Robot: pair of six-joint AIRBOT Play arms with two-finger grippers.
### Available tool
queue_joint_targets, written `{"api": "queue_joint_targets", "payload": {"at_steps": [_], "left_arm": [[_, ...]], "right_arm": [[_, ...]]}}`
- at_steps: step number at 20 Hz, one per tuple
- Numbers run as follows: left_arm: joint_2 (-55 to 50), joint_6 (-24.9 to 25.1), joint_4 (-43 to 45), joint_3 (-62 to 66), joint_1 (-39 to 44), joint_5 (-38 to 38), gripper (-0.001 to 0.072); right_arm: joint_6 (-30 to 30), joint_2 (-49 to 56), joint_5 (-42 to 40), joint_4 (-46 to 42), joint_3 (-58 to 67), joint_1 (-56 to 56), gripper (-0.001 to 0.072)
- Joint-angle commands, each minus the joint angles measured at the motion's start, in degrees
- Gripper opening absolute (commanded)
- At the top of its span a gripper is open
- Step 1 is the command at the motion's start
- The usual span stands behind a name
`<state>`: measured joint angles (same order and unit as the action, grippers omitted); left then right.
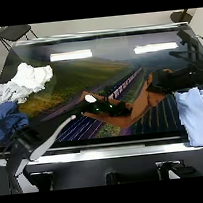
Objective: Fold the shirts.
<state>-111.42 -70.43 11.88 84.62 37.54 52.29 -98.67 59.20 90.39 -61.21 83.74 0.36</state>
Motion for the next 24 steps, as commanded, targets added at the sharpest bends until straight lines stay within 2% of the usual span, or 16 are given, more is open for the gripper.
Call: {"api": "queue_joint_targets", "payload": {"at_steps": [1,3,4,6,8,10,12,15,16,17,18,20,24], "left_arm": [[5.7,1.4,7.8,0.2,-6.7,-0.2,0.0028],[11.5,-2.7,20.6,0.2,-15.4,2.4,0.0028],[14.3,-4.7,25.0,0.2,-19.9,4.0,0.0028],[20.4,-5.6,30.1,0.2,-28.8,6.9,0.0028],[26.3,-5.7,31.1,0.2,-36.2,8.8,0.0029],[31.7,-5.6,31.1,0.2,-41.5,10.0,0.0029],[36.0,-5.6,31.1,0.2,-44.2,10.3,0.003],[39.9,-5.4,31.1,0.2,-45.1,10.3,0.003],[40.3,-5.4,31.1,0.2,-44.9,10.3,0.003],[40.2,-5.2,31.2,0.1,-44.8,10.3,0.003],[39.9,-4.4,31.5,0.1,-44.7,10.3,0.003],[39.2,-4.5,31.9,0.1,-44.7,10.3,0.003],[38.2,-4.5,34.9,-0.2,-44.7,10.3,0.0031]], "right_arm": [[3.0,3.5,-3.4,4.2,0.0,1.2,0.003],[4.9,8.2,-8.3,4.4,0.0,5.6,0.003],[4.9,11.4,-11.6,5.2,0.0,8.0,0.003],[5.1,18.1,-19.5,8.9,0.0,12.5,0.003],[5.5,25.2,-27.3,14.7,0.0,16.4,0.003],[8.5,32.2,-32.5,23.3,0.2,19.7,0.0031],[11.5,38.2,-36.8,29.8,0.2,22.1,0.0032],[10.8,44.5,-40.7,35.7,0.2,23.1,0.0034],[10.8,45.7,-40.9,37.8,0.2,23.1,0.0124],[10.9,46.2,-40.8,39.4,0.2,22.9,0.0542],[12.0,45.7,-40.4,39.3,0.2,22.4,0.0693],[12.6,43.4,-35.8,35.4,0.2,19.6,0.0692],[4.3,34.7,-19.6,8.9,0.1,8.1,0.0673]]}}
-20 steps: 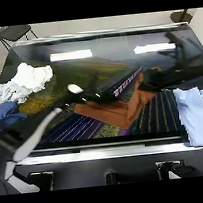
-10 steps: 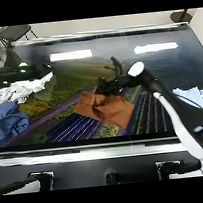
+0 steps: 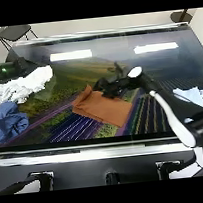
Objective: Fold the shirts.
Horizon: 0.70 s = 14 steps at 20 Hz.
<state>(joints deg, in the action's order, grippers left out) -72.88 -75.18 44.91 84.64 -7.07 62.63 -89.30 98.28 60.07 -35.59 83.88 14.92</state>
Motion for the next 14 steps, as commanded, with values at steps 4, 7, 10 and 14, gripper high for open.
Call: {"api": "queue_joint_targets", "payload": {"at_steps": [4,7,10,14], "left_arm": [[-0.4,0.2,2.3,-0.8,-0.1,0.0,0.0031],[-0.4,0.2,2.3,-0.8,0.2,0.0,0.0031],[-0.4,0.2,2.2,-0.8,0.8,0.0,0.0031],[-0.4,0.2,2.1,-0.7,1.8,0.0,0.0031]], "right_arm": [[-7.1,-12.4,21.7,-31.3,-9.6,-16.1,0.0659],[-5.5,-17.7,8.1,-18.3,-28.7,-16.3,0.0624],[0.7,-15.9,-2.3,-2.6,-37.6,-14.1,0.0623],[1.3,-13.4,-13.3,4.0,-37.7,-7.5,0.0312]]}}
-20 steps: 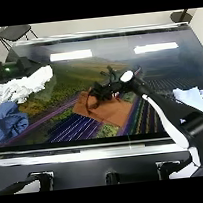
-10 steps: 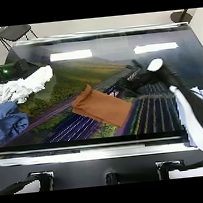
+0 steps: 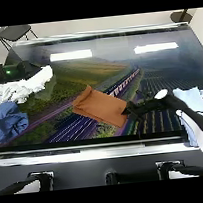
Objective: Fold the shirts.
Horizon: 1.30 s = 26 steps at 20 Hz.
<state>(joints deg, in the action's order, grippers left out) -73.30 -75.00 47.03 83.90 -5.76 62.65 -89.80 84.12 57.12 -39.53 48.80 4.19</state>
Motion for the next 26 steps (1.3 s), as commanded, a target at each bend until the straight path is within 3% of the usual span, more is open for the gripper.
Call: {"api": "queue_joint_targets", "payload": {"at_steps": [1,2,4,8,12,19,26], "left_arm": [[0.0,0.0,0.0,0.0,0.7,0.0,0.0031],[0.0,0.0,0.0,0.0,0.7,0.2,0.0031],[0.0,0.0,0.0,0.0,0.7,0.4,0.0031],[0.0,0.3,0.0,0.0,0.7,0.4,0.0031],[0.0,0.3,0.0,0.0,0.7,0.4,0.0032],[0.0,0.3,0.0,0.0,0.7,0.4,0.0031],[0.2,3.1,0.0,0.0,0.7,0.4,0.0032]], "right_arm": [[1.9,0.3,-11.8,8.0,-1.6,3.6,0.0081],[2.8,-0.3,-11.3,7.6,0.2,2.9,0.0033],[6.4,-2.4,-5.6,6.0,5.7,-0.9,0.0032],[0.3,-5.7,11.9,-8.4,22.6,-15.0,0.0032],[-1.4,-6.9,24.8,-19.0,37.6,-29.9,0.0032],[-7.0,-7.9,32.0,-20.1,49.6,-48.6,0.0033],[-12.3,-11.4,34.5,-20.1,50.1,-58.3,0.0032]]}}
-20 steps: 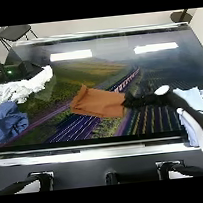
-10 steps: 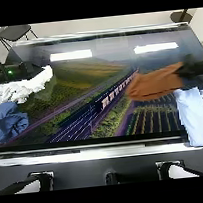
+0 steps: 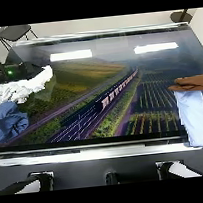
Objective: Fold the shirts.
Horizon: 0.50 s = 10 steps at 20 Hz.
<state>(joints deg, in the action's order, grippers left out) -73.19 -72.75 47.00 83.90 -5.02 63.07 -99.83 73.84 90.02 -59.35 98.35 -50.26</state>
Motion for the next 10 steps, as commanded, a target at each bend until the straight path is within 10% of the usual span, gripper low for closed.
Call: {"api": "queue_joint_targets", "payload": {"at_steps": [1,10], "left_arm": [[0.0,1.0,0.0,0.0,0.0,0.0,0.0031],[0.0,2.3,0.0,0.0,0.0,2.0,0.0032]], "right_arm": [[-3.0,-1.6,1.8,-0.3,0.6,-4.7,0.0032],[-2.0,-3.2,14.6,-30.1,-13.7,-5.2,0.0033]]}}
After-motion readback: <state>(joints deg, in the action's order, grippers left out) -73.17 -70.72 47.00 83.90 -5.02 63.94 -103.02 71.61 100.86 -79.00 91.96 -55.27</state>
